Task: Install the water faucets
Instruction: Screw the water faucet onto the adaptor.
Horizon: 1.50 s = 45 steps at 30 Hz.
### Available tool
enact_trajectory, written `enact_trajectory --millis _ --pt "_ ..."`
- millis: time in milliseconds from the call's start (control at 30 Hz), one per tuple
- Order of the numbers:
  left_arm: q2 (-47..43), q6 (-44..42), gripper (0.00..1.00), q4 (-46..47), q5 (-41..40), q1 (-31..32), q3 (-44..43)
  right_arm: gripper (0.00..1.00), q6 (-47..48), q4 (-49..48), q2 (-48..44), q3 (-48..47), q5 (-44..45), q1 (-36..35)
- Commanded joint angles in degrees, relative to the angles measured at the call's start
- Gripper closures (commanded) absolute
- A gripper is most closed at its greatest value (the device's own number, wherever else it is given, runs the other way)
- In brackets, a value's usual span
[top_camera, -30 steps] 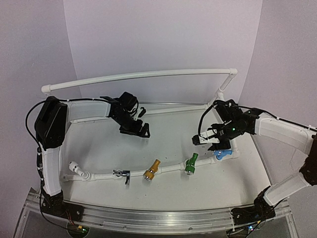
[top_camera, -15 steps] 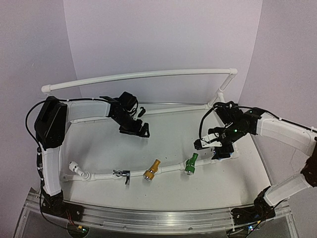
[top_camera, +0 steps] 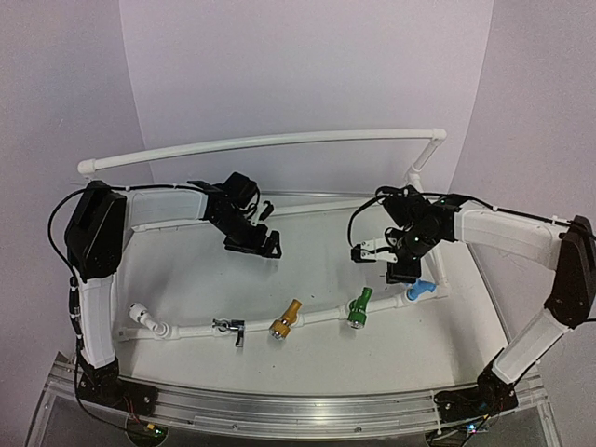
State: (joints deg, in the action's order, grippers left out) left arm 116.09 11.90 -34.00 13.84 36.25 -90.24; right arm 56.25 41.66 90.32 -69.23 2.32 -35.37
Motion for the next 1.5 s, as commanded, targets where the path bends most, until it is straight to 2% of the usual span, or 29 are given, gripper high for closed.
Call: enact_trajectory --millis 0,500,867,1167,1300,1400,1467 --pt "-3.23 -0.22 0.02 0.30 0.09 -0.31 -0.38 0.33 -3.54 -0.54 0.16 -2.14 5.43 1.41" --pt "-3.52 0.02 0.02 0.57 -0.13 -0.30 0.16 0.34 1.23 2.94 -1.84 -0.50 5.15 10.21" --pt "-3.75 -0.09 0.02 0.16 -0.21 -0.31 -0.06 0.32 10.41 6.84 -7.13 5.80 0.45 15.94" --pt "-3.35 -0.09 0.02 -0.07 -0.04 -0.31 -0.58 0.22 12.51 8.46 -12.74 10.39 -4.08 16.96" --pt "-3.08 -0.01 0.02 -0.02 0.13 -0.30 -0.92 0.13 13.33 8.01 -15.29 12.13 -6.50 17.00" --pt "-3.00 -0.05 0.02 -0.02 0.11 -0.30 -0.99 0.03 13.50 6.89 -16.67 12.93 -8.01 16.93" --pt "-2.99 -0.03 0.02 -0.01 0.13 -0.31 -0.99 0.02 13.87 5.90 -17.60 13.61 -8.83 16.92"
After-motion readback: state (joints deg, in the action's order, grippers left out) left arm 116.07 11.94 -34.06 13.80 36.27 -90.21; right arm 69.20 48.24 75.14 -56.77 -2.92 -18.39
